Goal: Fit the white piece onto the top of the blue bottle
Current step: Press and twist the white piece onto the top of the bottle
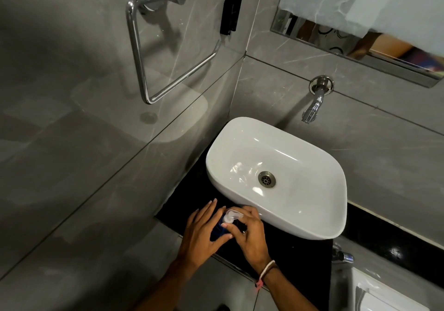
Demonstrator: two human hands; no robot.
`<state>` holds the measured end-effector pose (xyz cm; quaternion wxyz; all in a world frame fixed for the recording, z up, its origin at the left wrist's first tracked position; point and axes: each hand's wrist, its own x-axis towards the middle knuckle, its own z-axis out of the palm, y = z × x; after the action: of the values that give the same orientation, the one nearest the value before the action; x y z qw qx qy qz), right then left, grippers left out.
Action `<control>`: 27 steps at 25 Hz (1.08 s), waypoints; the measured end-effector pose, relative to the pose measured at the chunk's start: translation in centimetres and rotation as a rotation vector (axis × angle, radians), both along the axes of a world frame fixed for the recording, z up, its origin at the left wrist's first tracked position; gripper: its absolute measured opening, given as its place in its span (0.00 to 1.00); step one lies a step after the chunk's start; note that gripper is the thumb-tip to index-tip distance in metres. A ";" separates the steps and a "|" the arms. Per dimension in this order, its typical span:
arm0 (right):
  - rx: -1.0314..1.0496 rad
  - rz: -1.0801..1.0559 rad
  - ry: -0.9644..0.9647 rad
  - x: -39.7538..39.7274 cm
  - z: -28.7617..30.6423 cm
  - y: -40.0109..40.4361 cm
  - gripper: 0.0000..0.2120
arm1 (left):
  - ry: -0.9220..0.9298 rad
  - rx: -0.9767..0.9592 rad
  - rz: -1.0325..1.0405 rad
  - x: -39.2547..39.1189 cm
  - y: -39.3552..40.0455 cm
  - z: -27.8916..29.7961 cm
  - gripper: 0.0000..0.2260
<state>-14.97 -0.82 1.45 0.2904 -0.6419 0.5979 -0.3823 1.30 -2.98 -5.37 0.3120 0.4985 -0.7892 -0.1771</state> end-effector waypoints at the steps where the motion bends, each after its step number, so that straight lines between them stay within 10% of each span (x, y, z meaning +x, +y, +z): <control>1: 0.000 -0.012 0.000 0.0 0.0 0.0 0.12 | 0.005 -0.003 0.001 -0.1 0.0 0.1 0.33; 8: 0.020 -0.019 0.010 -0.2 0.5 -0.3 0.13 | 0.012 0.011 -0.004 0.0 -0.1 0.1 0.34; 13: 0.130 0.060 -0.032 -1.2 2.9 0.1 0.34 | 0.015 0.016 -0.024 0.4 -0.2 0.0 0.32; 20: 0.042 0.283 0.613 -0.6 7.1 -1.3 0.08 | 0.012 0.040 -0.021 0.3 0.0 0.6 0.34; 27: 0.248 0.275 0.355 -0.9 8.5 -1.3 0.09 | -0.005 0.073 -0.021 0.3 -0.1 0.8 0.34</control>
<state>-15.83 -2.10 9.94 0.3069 -0.7337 0.5888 -0.1442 1.59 -3.10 -4.52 0.2898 0.5015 -0.7883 -0.2077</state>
